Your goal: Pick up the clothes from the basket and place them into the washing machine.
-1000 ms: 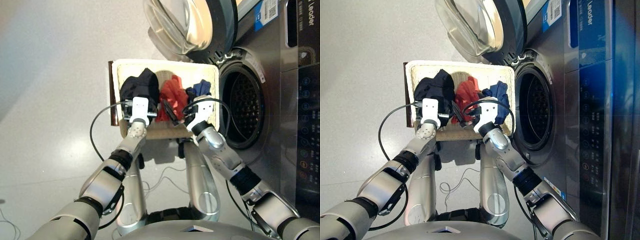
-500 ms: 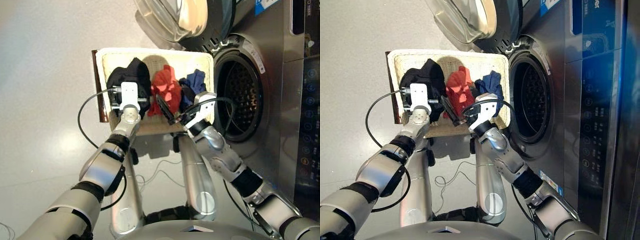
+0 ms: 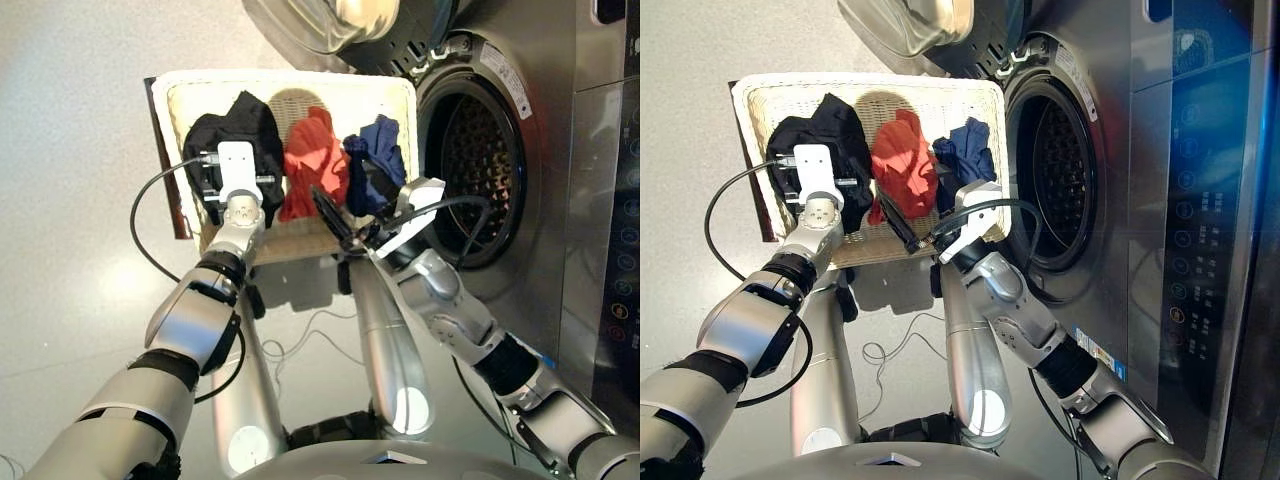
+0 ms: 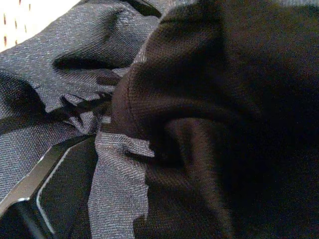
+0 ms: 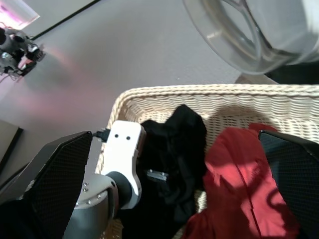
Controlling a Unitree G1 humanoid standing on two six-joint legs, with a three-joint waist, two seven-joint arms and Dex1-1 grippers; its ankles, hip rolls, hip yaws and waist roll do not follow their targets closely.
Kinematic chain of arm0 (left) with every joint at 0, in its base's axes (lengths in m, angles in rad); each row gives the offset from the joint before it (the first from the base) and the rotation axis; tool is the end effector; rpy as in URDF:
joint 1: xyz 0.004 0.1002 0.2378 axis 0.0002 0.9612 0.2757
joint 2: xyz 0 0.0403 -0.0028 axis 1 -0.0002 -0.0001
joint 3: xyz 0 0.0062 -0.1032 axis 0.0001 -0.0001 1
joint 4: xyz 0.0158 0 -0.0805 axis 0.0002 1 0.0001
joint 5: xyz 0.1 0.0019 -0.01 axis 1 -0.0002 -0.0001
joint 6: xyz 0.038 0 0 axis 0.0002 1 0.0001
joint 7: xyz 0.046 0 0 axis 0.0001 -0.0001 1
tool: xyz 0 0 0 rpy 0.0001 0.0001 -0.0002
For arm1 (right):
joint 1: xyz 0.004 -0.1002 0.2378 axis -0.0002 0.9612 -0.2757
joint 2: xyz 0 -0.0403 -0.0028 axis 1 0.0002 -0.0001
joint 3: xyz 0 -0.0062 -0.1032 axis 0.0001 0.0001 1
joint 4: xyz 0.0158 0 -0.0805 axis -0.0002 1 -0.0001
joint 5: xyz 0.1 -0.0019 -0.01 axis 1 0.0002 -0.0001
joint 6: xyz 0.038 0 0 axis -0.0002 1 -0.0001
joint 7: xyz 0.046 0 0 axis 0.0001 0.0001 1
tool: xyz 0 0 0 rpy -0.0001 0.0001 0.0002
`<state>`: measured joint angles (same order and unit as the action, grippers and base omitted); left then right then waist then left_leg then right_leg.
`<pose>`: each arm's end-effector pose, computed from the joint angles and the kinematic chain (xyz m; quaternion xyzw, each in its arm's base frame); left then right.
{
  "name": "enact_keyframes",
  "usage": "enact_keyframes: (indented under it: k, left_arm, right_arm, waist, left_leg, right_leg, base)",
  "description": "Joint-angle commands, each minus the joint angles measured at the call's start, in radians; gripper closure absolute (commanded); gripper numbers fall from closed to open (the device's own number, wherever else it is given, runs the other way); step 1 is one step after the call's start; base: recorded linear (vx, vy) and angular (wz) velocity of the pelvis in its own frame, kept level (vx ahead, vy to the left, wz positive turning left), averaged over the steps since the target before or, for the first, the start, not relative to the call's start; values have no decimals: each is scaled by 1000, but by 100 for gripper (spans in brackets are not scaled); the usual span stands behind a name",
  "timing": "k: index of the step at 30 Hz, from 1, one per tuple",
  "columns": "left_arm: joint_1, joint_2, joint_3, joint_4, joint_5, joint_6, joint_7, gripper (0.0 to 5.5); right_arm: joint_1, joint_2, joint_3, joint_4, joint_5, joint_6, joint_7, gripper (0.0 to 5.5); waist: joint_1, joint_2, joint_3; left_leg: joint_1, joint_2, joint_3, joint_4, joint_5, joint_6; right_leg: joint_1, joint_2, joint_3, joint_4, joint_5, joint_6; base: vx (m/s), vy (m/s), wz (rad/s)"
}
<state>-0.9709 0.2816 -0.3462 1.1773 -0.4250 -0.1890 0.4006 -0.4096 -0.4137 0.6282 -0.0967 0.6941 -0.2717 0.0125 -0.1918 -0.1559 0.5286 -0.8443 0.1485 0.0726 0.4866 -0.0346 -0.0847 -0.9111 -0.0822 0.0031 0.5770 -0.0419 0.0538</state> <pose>0.3531 0.1597 0.1085 0.0804 0.0139 0.1505 0.9852 0.2324 -0.0917 0.1201 0.1287 -0.1803 0.3535 0.9088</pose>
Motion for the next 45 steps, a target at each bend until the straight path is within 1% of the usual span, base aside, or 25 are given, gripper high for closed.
enact_keyframes:
  k: [1,5,9,13,16,18,19,20,23,24,25,27,29,30,32,34,36,37,38,39,41,42,43,45]
  left_arm:
    - [-36,0,27,20,-8,-9,-5,550]
    - [-27,-7,20,15,-8,-12,-14,550]
    - [-11,-12,18,16,5,-6,-17,550]
    - [23,-22,19,-9,12,-12,-24,550]
    - [77,-36,17,-63,7,-34,-24,550]
    - [128,-46,4,-134,16,-54,-18,550]
    - [168,-53,-5,-195,14,-63,-19,550]
    - [221,-53,-17,-280,16,-78,-22,550]
    - [372,-26,-31,-530,19,-117,-46,550]
    - [372,-26,-31,-530,19,-117,-46,550]
    - [459,1,-22,-682,19,-130,-63,550]
    - [525,36,-8,-811,49,-134,-87,550]
    - [580,75,11,-938,56,-149,-135,550]
    - [601,88,17,-992,60,-154,-151,550]
    - [625,119,24,-1089,62,-164,-198,550]
    - [651,156,28,-1188,40,-167,-257,550]
    - [659,176,30,-1255,-9,-170,-304,550]
    - [658,187,27,-1293,-52,-172,-348,550]
    - [660,189,27,-1311,-75,-168,-365,550]
    - [656,195,19,-1344,-115,-163,-401,550]
    - [647,220,9,-1413,-141,-154,-444,550]
    - [630,244,-3,-1447,-159,-147,-476,550]
    - [626,247,-7,-1458,-172,-146,-482,550]
    - [607,271,-29,-1488,-201,-132,-524,550]
  right_arm:
    - [22,-7,-24,-132,17,-67,25,0]
    - [20,-15,-18,-124,48,-57,46,0]
    - [35,-21,-25,-109,75,-54,49,0]
    - [50,-26,-34,-76,77,-51,43,0]
    - [52,-20,-44,-36,71,-57,24,0]
    - [65,-19,-60,-31,68,-59,21,0]
    - [72,-17,-70,-19,62,-58,11,0]
    - [86,-11,-92,1,50,-59,-8,0]
    - [110,15,-150,53,8,-58,-56,0]
    - [110,15,-150,53,8,-58,-56,0]
    - [116,24,-184,87,-30,-48,-76,0]
    - [126,23,-219,129,-101,-31,-112,0]
    - [120,6,-240,158,-219,-9,-130,0]
    - [121,3,-245,156,-242,-3,-125,0]
    - [124,-1,-247,156,-238,7,-108,0]
    - [133,-9,-236,133,-215,22,-61,0]
    - [136,-21,-222,107,-231,39,-28,0]
    - [126,-33,-208,95,-272,48,-8,0]
    - [122,-34,-198,90,-283,53,-4,0]
    - [113,-38,-179,80,-296,59,24,0]
    - [103,-46,-151,53,-304,77,58,0]
    - [82,-67,-130,29,-329,85,90,0]
    - [72,-76,-120,21,-337,93,94,0]
    - [20,-110,-91,-15,-364,102,143,0]
  waist:
    - [-2,-19,-9]
    - [2,-16,-9]
    - [5,-12,-9]
    - [9,-11,-10]
    - [22,-4,-9]
    - [36,5,-9]
    - [45,13,-9]
    - [55,27,-9]
    - [81,52,-9]
    - [81,52,-9]
    - [98,68,-9]
    - [111,82,-12]
    - [127,99,-24]
    - [131,104,-30]
    - [140,109,-43]
    - [147,113,-54]
    - [148,118,-64]
    - [150,121,-69]
    - [151,124,-71]
    - [152,128,-77]
    - [153,132,-83]
    - [154,135,-83]
    - [155,135,-87]
    - [157,138,-92]
  left_leg:
    - [-22,20,24,128,-77,4]
    - [-11,16,30,105,-68,8]
    - [22,8,32,70,-57,9]
    - [94,-7,42,-10,-33,10]
    - [178,-22,59,-97,-6,13]
    - [231,-38,63,-147,11,17]
    - [263,-48,65,-179,21,20]
    - [294,-59,62,-209,33,21]
    - [396,-87,70,-316,66,23]
    - [396,-87,70,-316,66,23]
    - [452,-98,75,-366,79,26]
    - [500,-107,76,-410,91,29]
    - [532,-111,68,-438,97,31]
    - [540,-112,68,-440,97,32]
    - [555,-111,69,-440,94,32]
    - [566,-110,65,-434,89,30]
    - [576,-112,57,-430,84,31]
    - [579,-112,55,-429,83,29]
    - [580,-111,56,-428,84,29]
    - [580,-110,54,-429,84,28]
    - [578,-110,50,-426,84,27]
    - [581,-107,46,-421,81,26]
    - [577,-107,46,-421,85,26]
    - [574,-105,44,-419,86,25]
  right_leg:
    - [13,-6,27,0,23,68]
    - [19,-4,29,-21,35,68]
    - [48,-4,31,-48,43,65]
    - [108,-8,31,-112,66,68]
    - [181,-9,37,-178,90,74]
    - [231,-13,39,-217,102,76]
    - [261,-15,38,-240,108,79]
    - [292,-20,35,-263,112,82]
    - [382,-29,33,-339,134,92]
    - [382,-29,33,-339,134,92]
    - [429,-36,33,-378,146,97]
    - [471,-44,39,-412,157,101]
    - [505,-49,41,-435,158,100]
    - [513,-52,42,-439,158,100]
    - [529,-55,40,-442,153,99]
    - [547,-59,41,-441,144,98]
    - [555,-59,47,-435,139,95]
    - [558,-58,51,-432,137,93]
    - [561,-57,50,-432,135,92]
    - [563,-57,49,-435,132,91]
    - [566,-56,46,-437,128,89]
    - [569,-55,46,-431,120,88]
    - [566,-54,46,-433,124,88]
    - [566,-52,47,-432,121,86]
  base:
    - [0,0,0]
    - [0,0,0]
    - [0,0,0]
    - [0,0,0]
    - [47,55,-37]
    - [60,35,-120]
    - [84,21,-135]
    - [91,29,-88]
    - [85,29,-37]
    - [87,40,8]
    - [69,34,-9]
    - [79,38,-6]
    - [73,15,89]
    - [61,9,67]
    - [0,0,0]
    - [0,0,0]
    - [0,0,0]
    - [0,0,0]
    - [0,0,0]
    - [0,0,0]
    - [0,0,0]
    - [0,0,0]
    - [0,0,0]
    - [0,0,0]
